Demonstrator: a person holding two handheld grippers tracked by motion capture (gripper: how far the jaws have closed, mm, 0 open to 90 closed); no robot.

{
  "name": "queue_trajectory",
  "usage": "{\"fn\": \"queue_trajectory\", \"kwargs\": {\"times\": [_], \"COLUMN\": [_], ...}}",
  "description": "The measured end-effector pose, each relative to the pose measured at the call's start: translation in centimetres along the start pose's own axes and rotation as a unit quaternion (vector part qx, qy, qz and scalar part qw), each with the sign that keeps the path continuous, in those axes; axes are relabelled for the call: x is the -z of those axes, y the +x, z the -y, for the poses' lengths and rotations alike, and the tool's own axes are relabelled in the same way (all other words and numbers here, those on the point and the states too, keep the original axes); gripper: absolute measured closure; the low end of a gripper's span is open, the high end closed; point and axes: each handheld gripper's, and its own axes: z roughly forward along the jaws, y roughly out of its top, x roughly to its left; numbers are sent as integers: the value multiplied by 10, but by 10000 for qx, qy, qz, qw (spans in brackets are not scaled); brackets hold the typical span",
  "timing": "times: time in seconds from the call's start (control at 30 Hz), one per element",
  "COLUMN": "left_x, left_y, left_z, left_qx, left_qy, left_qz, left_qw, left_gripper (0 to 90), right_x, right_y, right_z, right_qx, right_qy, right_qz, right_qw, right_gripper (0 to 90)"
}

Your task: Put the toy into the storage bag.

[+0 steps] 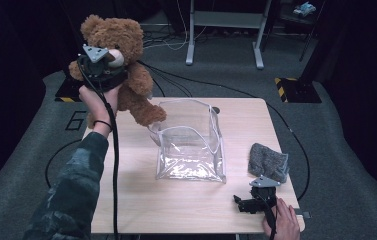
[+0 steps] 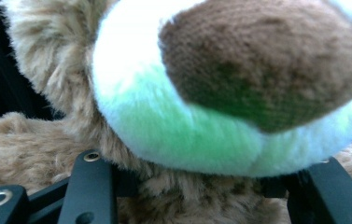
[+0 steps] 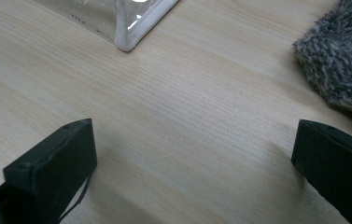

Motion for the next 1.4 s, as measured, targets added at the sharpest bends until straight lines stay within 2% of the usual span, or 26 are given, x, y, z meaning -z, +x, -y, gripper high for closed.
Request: {"fn": "queue_trajectory", "kwargs": {"times": [0.03,0.13,0.3,0.5,0.63,0.8,0.97,1.17,1.4], "left_x": [-1,-5,-13,-20,-23,-28,-32,-38,-45], "left_y": [-3,-12,-27,-44,-52,-68,-82,-102,-120], "left_z": [0,0,1,0,-1,-5,-7,-10,-9], "left_qx": [-8,-51,-32,-116,-66,-164,-118,-167,-70], "left_qy": [4,10,38,51,12,37,10,-13,-4], "left_qz": [34,116,253,379,452,587,718,881,1005], "left_qw": [10000,9999,9997,9992,9990,9981,9973,9960,9949], "left_gripper": [457,456,455,453,452,451,449,448,446], "right_x": [0,0,0,0,0,0,0,0,0], "right_y": [-1,0,0,0,0,0,0,0,0], "right_z": [0,0,0,0,0,0,0,0,0], "right_qx": [71,0,2,3,12,0,8,8,6], "right_qy": [18,-2,-1,-4,0,-19,-3,-2,-18], "right_qz": [20,-1,-1,-3,-20,-6,-9,-12,-10], "right_qw": [10000,10000,10000,10000,10000,10000,10000,10000,10000], "right_gripper": [0,0,0,0,0,0,0,0,0]}}
